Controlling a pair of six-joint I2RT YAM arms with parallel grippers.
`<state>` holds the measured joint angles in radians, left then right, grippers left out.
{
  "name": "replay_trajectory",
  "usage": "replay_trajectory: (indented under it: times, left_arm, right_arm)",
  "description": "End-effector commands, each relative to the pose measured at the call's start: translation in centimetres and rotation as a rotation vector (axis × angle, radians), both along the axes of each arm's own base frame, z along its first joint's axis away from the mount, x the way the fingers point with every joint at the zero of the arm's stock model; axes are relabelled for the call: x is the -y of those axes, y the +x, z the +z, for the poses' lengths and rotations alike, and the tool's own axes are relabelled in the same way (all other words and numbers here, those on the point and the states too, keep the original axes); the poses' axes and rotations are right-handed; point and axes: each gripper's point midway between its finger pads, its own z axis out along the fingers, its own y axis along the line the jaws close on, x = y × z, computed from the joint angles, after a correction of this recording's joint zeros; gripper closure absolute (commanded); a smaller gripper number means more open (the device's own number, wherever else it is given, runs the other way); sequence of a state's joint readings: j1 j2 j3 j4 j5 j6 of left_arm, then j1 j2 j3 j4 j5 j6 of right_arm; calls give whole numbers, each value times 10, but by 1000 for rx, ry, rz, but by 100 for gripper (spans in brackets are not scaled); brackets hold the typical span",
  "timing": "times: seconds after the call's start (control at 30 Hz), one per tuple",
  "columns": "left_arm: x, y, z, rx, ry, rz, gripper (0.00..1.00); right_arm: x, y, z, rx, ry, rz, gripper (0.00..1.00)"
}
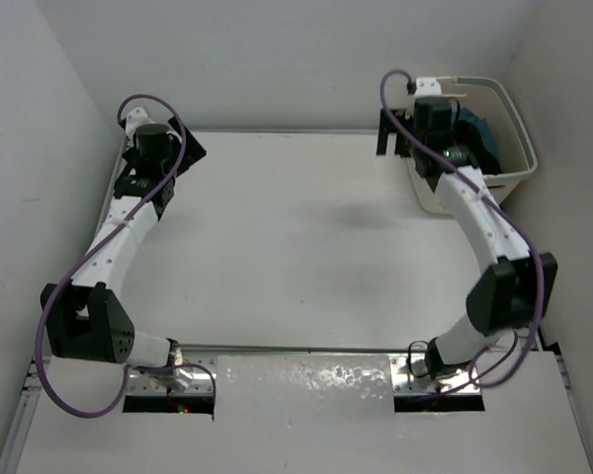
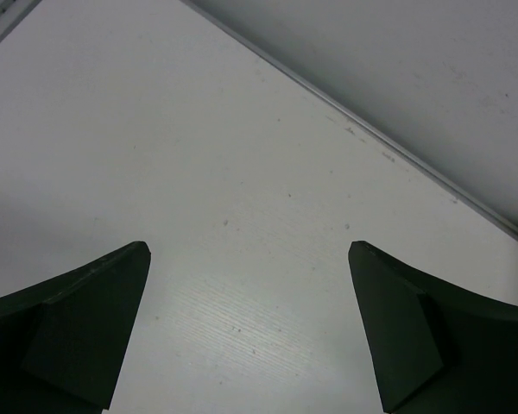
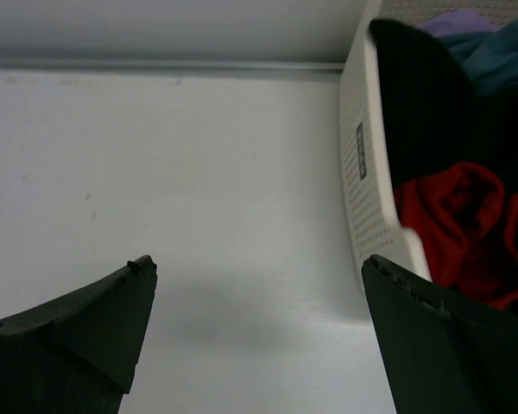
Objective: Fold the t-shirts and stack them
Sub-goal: Grab crumpled tshirt from bin with the right arm
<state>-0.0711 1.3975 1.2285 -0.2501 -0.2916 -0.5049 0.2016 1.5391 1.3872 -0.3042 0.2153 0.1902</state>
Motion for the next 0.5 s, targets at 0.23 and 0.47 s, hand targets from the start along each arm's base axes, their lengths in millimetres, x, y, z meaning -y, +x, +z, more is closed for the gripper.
replay_trajectory:
  times: [0.23, 0.47]
  left_arm:
    - [-10, -12, 37, 104, 13, 32, 0]
    - [-1, -10, 44, 108, 34, -37, 0]
  right_arm:
    - [128, 112, 43, 51, -49, -501, 1]
    - [189, 141, 5, 61, -70, -615, 1]
